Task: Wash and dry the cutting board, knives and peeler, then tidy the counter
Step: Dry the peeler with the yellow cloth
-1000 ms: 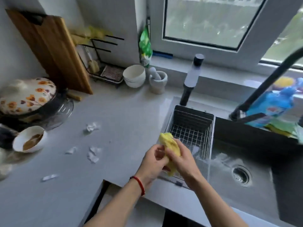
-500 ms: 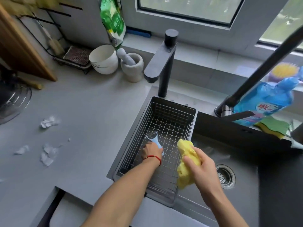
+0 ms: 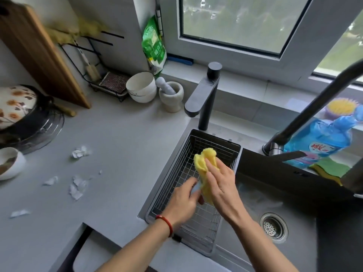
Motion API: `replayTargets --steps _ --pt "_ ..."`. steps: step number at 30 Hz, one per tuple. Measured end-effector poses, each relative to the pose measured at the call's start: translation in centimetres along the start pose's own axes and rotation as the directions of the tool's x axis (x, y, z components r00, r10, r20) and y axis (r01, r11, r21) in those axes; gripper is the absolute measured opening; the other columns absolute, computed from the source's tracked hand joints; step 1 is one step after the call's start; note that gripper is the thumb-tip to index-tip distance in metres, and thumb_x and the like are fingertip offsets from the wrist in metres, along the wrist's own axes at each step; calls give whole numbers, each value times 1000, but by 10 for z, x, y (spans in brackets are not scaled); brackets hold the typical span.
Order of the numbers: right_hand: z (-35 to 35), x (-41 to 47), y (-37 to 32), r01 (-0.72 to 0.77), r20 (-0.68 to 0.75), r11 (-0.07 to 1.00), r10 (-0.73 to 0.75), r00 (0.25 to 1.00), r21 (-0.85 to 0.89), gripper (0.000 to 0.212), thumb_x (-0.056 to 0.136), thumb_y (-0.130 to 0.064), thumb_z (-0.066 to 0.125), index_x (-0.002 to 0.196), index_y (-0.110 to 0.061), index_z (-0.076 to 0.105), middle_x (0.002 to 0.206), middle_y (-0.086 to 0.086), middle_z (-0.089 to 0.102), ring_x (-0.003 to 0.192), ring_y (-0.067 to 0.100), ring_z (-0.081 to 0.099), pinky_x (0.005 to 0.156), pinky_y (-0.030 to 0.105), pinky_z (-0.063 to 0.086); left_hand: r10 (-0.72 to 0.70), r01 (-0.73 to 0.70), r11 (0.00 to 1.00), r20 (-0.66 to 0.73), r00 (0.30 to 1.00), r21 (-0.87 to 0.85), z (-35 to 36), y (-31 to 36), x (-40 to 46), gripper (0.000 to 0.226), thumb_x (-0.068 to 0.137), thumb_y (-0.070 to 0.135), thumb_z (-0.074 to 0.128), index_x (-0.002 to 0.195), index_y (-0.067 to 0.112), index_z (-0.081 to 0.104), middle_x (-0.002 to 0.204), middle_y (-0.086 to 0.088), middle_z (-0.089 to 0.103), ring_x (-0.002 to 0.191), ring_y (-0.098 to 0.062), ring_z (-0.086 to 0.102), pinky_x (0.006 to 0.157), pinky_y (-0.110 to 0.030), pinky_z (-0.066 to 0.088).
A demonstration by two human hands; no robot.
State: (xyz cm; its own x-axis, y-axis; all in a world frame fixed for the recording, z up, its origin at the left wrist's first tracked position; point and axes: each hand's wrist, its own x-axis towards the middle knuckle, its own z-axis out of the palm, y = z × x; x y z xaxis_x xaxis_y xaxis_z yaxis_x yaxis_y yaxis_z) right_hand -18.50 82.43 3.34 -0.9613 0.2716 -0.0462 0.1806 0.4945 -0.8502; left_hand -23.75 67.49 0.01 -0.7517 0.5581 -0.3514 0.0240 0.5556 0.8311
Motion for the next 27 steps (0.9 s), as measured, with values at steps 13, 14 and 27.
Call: replayTargets --steps 13,14,27 --pt "26 1 -46 -336 7 626 467 884 704 28 103 -22 55 108 -1 73 102 23 74 84 25 67 79 41 51 65 -65 998 -87 994 3 -115 12 -86 15 104 16 50 96 22 61 78 -2 72 57 -8 49 59 -29 45" --pt "27 -2 -43 -332 18 495 536 844 803 30 103 -24 55 110 -2 74 105 19 75 87 26 69 80 41 53 40 -45 997 -84 996 -55 -117 12 -88 14 105 16 49 97 18 61 76 -3 71 57 -8 48 60 -29 45" --pt "38 -25 -69 -342 300 131 260 918 931 35 83 -27 62 104 -6 79 105 16 75 86 28 73 72 43 60 -37 31 843 -1 999 -537 -107 18 -96 34 104 11 52 80 27 70 65 -5 53 49 -9 29 46 -20 22"
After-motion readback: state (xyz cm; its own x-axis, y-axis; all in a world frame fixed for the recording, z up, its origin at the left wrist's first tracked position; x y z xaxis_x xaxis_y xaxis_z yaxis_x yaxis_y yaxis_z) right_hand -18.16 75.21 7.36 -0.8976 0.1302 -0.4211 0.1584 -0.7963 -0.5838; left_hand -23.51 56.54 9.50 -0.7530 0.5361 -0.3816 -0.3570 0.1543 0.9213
